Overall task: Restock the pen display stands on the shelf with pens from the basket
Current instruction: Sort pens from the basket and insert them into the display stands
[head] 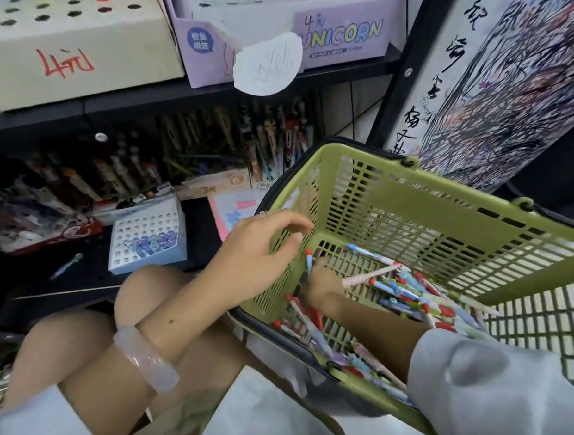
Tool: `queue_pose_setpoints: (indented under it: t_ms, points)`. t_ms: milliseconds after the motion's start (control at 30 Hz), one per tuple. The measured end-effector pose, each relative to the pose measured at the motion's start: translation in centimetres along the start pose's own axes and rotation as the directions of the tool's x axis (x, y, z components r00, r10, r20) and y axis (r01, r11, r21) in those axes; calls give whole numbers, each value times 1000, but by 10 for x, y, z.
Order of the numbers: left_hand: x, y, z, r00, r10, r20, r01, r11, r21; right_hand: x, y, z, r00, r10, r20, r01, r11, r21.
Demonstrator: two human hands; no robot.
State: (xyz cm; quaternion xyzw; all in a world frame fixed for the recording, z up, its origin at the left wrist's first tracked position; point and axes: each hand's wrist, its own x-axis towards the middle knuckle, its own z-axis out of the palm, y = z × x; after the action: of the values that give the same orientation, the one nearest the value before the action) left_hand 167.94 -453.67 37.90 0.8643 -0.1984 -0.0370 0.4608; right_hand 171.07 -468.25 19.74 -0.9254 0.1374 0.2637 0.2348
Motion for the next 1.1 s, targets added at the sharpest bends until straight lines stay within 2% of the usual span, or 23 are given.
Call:
queue_pose_setpoints:
  t_ms: [100,167,267,367,500,600,733,833,933,1100]
  points:
    - [-1,2,0,1000,3,-8,-3,1000,1,0,0,-1,998,-61,-30,58,995,-79]
    - [-1,3,1,1000,3,-4,-3,1000,22,1,-1,-14,993,-113,22,114,991,-75]
    - [-1,4,1,1000,10,-6,-9,999,38,-6,6,-28,957,-202,207,211,977,-23]
    - [-1,3,0,1000,13,-7,-12,999,31,-27,22,-27,858,-251,448,286,958,-9]
    - [-1,3,1,1000,11,-10,-11,1000,22,-50,30,-13,774,-308,553,395,918,-43]
    - [0,3,1,1000,9,-13,-9,1000,24,-51,27,-11,765,-259,590,389,916,-102]
    - [-1,2,1,1000,9,-12,-9,1000,19,-48,26,-20,722,-195,664,309,949,-58]
    - [-1,1,1,1000,1,-13,0,1000,20,-47,25,-26,649,-193,736,339,939,-53]
    - [-1,0,1,1000,-5,-13,5,1000,20,-47,33,-35,559,-194,807,299,954,22]
    - [-1,0,2,1000,-3,-16,3,1000,19,-49,50,-25,627,-286,725,404,915,12]
